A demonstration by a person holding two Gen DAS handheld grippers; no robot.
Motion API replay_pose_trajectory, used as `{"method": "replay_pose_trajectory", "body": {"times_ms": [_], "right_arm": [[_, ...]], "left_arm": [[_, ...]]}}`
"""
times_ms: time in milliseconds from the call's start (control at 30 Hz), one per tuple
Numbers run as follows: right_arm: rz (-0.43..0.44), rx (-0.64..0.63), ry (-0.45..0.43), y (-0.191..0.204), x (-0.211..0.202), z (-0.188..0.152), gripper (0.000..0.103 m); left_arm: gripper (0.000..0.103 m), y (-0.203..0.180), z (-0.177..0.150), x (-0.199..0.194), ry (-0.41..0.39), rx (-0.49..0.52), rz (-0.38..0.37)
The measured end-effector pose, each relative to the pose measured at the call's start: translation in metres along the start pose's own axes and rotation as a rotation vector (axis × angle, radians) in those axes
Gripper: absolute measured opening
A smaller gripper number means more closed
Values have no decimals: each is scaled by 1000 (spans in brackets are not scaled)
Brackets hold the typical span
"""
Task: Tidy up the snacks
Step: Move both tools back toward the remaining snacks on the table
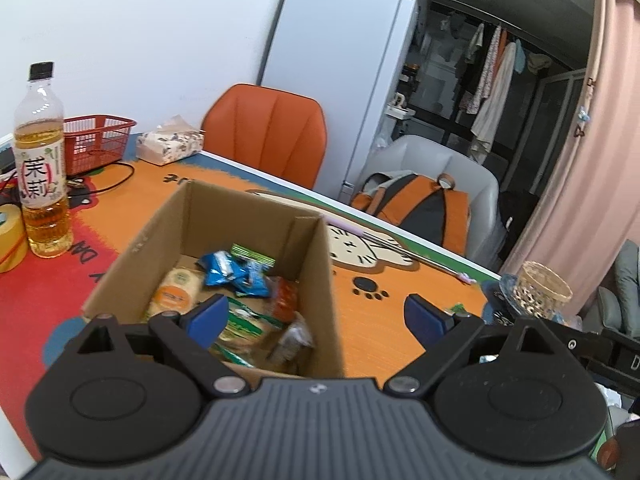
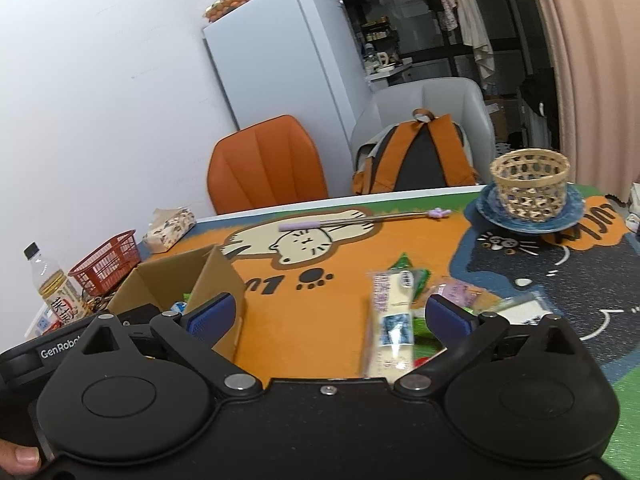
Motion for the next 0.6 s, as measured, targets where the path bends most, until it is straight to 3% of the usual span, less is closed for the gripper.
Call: {"method": "replay_pose_trajectory", "body": {"times_ms": [400,600], "right_arm": [[-85,53,-24,-49,-12,8,103],[-113,71,-32,-69,-14,10,103]], "left_arm": [[94,-44,-5,9,12,52,-77],[94,-62,-7,16,14,93,-47]]}}
Point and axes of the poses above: each gripper's, at about its wrist camera, not at the fingertips, and x roughly the way its jaws point, y to its left, z to its top, the point moved 4 cm from there along x, roughly the way its jaws point, and after that the axes turned 15 degrees about x, right-handed, at the moved point
